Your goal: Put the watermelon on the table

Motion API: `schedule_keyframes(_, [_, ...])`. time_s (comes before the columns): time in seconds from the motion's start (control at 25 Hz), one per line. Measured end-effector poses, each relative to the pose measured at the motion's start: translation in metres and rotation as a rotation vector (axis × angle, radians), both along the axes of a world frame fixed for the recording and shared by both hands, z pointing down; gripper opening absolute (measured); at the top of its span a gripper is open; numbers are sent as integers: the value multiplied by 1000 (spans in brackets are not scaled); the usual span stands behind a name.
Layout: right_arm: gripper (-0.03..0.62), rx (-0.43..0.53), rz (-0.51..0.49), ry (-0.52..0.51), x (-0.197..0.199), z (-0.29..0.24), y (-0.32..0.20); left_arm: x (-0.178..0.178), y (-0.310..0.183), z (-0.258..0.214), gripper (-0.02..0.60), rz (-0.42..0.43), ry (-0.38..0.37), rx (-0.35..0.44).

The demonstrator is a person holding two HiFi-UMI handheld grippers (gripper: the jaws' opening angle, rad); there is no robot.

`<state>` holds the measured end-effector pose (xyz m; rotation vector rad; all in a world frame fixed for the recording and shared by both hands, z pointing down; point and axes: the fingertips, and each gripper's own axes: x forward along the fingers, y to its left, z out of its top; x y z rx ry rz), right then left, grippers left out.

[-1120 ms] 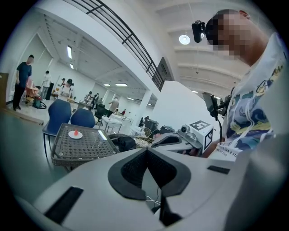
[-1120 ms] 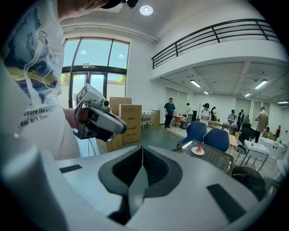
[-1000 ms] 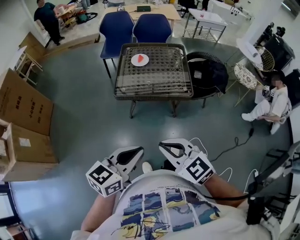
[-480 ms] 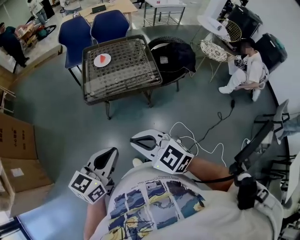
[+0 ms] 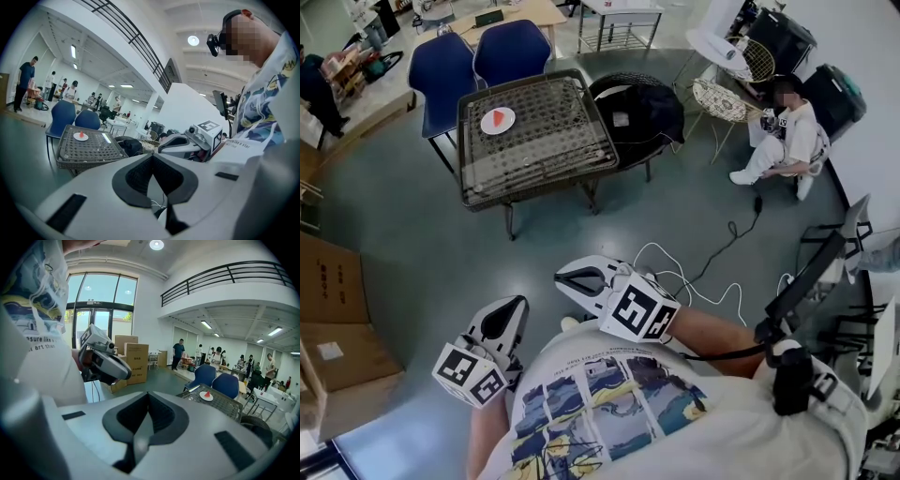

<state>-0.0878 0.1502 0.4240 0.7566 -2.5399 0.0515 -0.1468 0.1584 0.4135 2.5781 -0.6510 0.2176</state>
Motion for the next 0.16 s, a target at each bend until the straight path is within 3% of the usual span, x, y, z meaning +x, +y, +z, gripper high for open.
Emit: schedule_keyframes(0.16, [12,-3,-6,14,-5,3,-7,-7,-6,5,9,-3,-4,-10])
